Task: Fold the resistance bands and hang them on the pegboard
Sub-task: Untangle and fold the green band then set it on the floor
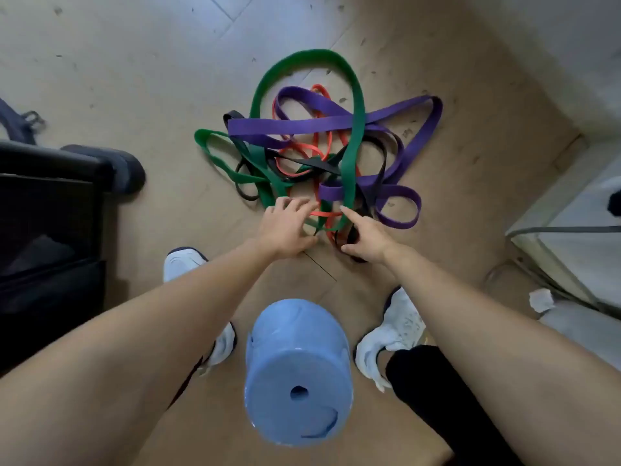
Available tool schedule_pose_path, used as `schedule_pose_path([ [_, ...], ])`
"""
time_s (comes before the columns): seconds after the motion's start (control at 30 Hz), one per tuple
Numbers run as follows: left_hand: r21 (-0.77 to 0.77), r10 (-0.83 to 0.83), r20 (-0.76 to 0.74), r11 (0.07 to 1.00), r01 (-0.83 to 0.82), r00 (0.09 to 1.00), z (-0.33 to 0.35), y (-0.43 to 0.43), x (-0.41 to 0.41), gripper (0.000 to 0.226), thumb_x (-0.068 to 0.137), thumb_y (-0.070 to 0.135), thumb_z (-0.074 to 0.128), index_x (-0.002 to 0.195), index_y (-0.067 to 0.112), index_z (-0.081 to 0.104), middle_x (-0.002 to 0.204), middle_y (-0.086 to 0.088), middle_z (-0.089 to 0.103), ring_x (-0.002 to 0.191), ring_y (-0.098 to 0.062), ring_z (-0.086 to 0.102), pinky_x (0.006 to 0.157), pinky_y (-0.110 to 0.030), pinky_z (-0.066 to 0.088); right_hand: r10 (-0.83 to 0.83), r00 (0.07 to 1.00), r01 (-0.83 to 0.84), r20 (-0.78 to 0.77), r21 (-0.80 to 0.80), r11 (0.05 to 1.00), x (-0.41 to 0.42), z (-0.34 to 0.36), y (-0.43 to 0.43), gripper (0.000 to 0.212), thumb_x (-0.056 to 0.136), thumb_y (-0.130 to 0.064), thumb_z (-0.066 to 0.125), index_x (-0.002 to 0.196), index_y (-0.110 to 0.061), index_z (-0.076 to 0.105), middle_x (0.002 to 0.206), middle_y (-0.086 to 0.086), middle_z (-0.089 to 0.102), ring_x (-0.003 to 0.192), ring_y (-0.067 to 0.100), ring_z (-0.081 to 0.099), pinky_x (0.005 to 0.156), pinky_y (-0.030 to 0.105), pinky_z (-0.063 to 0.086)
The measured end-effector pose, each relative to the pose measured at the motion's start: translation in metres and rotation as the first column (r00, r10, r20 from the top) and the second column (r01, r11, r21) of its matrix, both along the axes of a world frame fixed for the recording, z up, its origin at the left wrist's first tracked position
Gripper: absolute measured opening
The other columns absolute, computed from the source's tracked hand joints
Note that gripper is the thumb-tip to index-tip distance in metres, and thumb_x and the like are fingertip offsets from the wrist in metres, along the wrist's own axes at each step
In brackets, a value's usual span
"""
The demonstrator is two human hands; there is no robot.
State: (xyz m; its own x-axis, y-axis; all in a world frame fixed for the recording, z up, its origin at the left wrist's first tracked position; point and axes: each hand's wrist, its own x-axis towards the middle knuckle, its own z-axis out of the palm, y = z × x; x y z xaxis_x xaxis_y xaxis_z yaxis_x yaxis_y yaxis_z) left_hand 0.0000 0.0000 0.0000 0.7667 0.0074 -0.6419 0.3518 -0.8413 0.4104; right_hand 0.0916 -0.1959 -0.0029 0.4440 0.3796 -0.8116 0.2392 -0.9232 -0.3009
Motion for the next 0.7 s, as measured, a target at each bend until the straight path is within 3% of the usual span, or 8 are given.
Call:
schedule_pose_path([
  [0.1, 0.116, -0.24, -0.084, 0.962, 0.248, 0.967, -0.041, 0.0, -0.005, 0.081, 0.091, 0.051, 0.063, 0.159, 0.03, 0.024, 0.161, 0.003, 0.036, 0.151, -0.031, 0.021, 0.119, -0.051, 0.017, 0.115, 0.993, -0.114, 0.01, -0.032, 0.993, 0.004, -0.03, 0.001, 0.082, 0.085, -0.031, 0.077, 0.153, -0.038, 0.034, 0.134, 0.005, 0.054, 0.123, 0.03, 0.057, 0.102, 0.047, 0.05],
  [0.17, 0.154, -0.347, -0.112, 0.92, 0.361, 0.931, -0.051, 0.004, -0.009, 0.062, 0.093, 0.042, 0.063, 0.15, 0.03, 0.041, 0.149, 0.004, 0.048, 0.144, -0.027, 0.031, 0.117, -0.052, 0.018, 0.147, 0.988, -0.146, 0.054, -0.012, 0.989, 0.008, -0.034, 0.004, 0.06, 0.085, -0.02, 0.076, 0.14, -0.031, 0.054, 0.132, 0.003, 0.059, 0.123, 0.028, 0.058, 0.103, 0.044, 0.05],
  [0.23, 0.149, -0.361, -0.053, 0.919, 0.365, 0.931, -0.044, 0.008, -0.006, 0.041, 0.092, 0.04, 0.064, 0.131, 0.027, 0.059, 0.13, 0.005, 0.058, 0.131, -0.023, 0.045, 0.114, -0.052, 0.022, 0.127, 0.986, -0.135, 0.108, 0.075, 0.988, 0.012, -0.023, 0.012, 0.038, 0.085, -0.016, 0.075, 0.121, -0.025, 0.066, 0.122, 0.0, 0.064, 0.115, 0.024, 0.062, 0.099, 0.039, 0.051],
  [0.3, 0.077, -0.226, 0.048, 0.972, 0.222, 0.973, -0.021, 0.017, 0.004, 0.03, 0.09, 0.042, 0.065, 0.115, 0.025, 0.066, 0.114, 0.004, 0.065, 0.117, -0.022, 0.057, 0.111, -0.048, 0.024, 0.084, 0.983, -0.108, 0.163, 0.145, 0.983, 0.019, -0.002, 0.022, 0.024, 0.085, -0.016, 0.076, 0.107, -0.021, 0.067, 0.112, 0.001, 0.065, 0.106, 0.022, 0.063, 0.09, 0.037, 0.052],
  [0.4, -0.035, -0.012, 0.17, 0.999, 0.019, 0.985, 0.028, 0.039, 0.021, 0.025, 0.09, 0.039, 0.069, 0.106, 0.02, 0.069, 0.103, 0.0, 0.07, 0.104, -0.024, 0.064, 0.099, -0.038, 0.036, -0.082, 0.963, 0.007, 0.257, 0.281, 0.96, 0.033, 0.042, 0.034, 0.02, 0.08, -0.018, 0.08, 0.096, -0.017, 0.068, 0.094, 0.002, 0.055, 0.097, 0.025, 0.058, 0.08, 0.039, 0.05],
  [0.5, -0.162, 0.134, 0.276, 0.983, -0.092, 0.952, 0.087, 0.064, 0.042, 0.026, 0.088, 0.036, 0.076, 0.107, 0.019, 0.071, 0.099, 0.001, 0.071, 0.094, -0.023, 0.067, 0.078, -0.03, 0.041, -0.213, 0.922, 0.085, 0.322, 0.369, 0.925, 0.052, 0.1, 0.04, 0.026, 0.075, -0.021, 0.087, 0.093, -0.015, 0.07, 0.099, 0.001, 0.046, 0.1, 0.019, 0.047, 0.082, 0.035, 0.048],
  [0.6, -0.258, 0.234, 0.289, 0.953, -0.16, 0.928, 0.153, 0.078, 0.073, 0.028, 0.086, 0.033, 0.078, 0.111, 0.02, 0.071, 0.103, 0.004, 0.071, 0.094, -0.018, 0.066, 0.077, -0.033, 0.05, -0.281, 0.871, 0.085, 0.403, 0.44, 0.894, 0.078, 0.169, 0.049, 0.025, 0.073, -0.023, 0.088, 0.088, -0.015, 0.07, 0.103, 0.001, 0.057, 0.102, 0.022, 0.048, 0.083, 0.036, 0.048],
  [0.7, -0.3, 0.285, 0.344, 0.936, -0.183, 0.895, 0.215, 0.086, 0.107, 0.027, 0.086, 0.033, 0.078, 0.109, 0.02, 0.072, 0.096, 0.009, 0.068, 0.091, -0.019, 0.065, 0.077, -0.037, 0.052, -0.344, 0.798, 0.075, 0.494, 0.486, 0.871, 0.112, 0.228, 0.056, 0.024, 0.071, -0.029, 0.088, 0.083, -0.015, 0.073, 0.086, 0.0, 0.065, 0.087, 0.024, 0.053, 0.07, 0.032, 0.043],
])
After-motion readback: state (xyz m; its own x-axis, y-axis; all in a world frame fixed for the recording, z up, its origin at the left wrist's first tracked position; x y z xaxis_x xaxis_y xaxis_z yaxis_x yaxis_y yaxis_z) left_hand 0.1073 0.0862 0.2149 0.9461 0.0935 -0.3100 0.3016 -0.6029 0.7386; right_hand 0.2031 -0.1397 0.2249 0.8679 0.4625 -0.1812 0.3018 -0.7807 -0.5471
